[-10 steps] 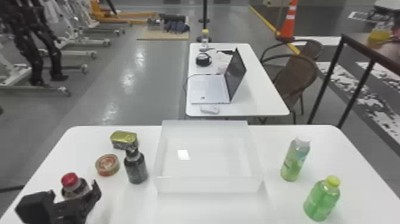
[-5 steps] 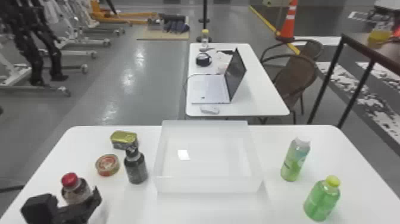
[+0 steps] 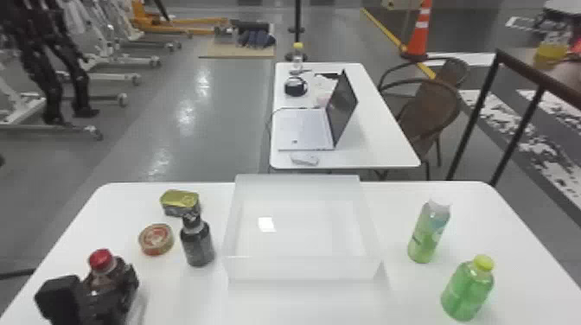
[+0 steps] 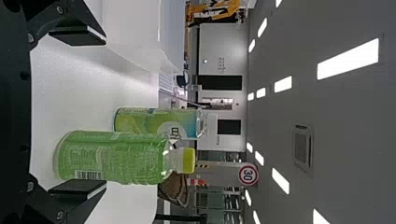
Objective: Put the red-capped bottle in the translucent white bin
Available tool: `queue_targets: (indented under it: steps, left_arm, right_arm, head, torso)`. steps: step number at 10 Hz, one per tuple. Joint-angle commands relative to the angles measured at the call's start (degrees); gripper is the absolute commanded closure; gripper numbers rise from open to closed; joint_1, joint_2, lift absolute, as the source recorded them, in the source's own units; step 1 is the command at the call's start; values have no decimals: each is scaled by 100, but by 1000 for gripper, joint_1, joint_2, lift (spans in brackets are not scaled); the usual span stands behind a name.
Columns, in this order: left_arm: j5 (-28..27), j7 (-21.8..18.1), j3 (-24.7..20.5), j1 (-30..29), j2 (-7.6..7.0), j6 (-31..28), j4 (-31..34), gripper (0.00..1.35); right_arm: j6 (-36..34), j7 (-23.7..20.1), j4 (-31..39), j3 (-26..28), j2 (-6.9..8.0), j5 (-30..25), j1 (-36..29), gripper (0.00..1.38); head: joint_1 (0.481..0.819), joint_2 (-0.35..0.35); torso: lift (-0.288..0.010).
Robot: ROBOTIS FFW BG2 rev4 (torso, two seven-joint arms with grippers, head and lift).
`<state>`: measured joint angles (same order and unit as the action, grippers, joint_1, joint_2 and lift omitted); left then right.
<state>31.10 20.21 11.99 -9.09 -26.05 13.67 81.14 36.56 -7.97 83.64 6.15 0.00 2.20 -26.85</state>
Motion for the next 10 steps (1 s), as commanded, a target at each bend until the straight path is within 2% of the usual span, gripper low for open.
queue_targets:
  steps: [1,3,4,6,8,9,10]
  left_arm:
    - [72,1,76,21,-67,30,-37,797]
    - [81,1,163,21,-85,250,-37,818]
    - [151,1,295,-40,-181,444,156,820]
    - [274,-8,506,-260,-462,646,763,820]
    - [265,-61,568,-506,-638,488,1413,818]
    - [248,-114,638,-585,-682,426,1729,820]
    - [204,-281,682,-550,-638,285,1976,820]
  right_arm:
    - [0,-3,-14,0,5,0,4,205]
    - [0,-11,-5,0,5,9,4,203]
    - [0,-11,3,9,5,9,4,205]
    - [0,-11,-5,9,5,9,4,205]
    - [0,-11,-5,9,5,9,4,205]
    - [0,-11,-5,35,5,9,-13,205]
    - [0,-11,3,44,5,9,-40,205]
  head:
    - [549,0]
    - [549,0]
    - [549,0]
    - [549,0]
    - [549,0]
    - [549,0]
    - [549,0]
  torso:
    - [-100]
    - [-100]
    - [-100]
    - [-100]
    - [-100]
    - [-100]
    - [-100]
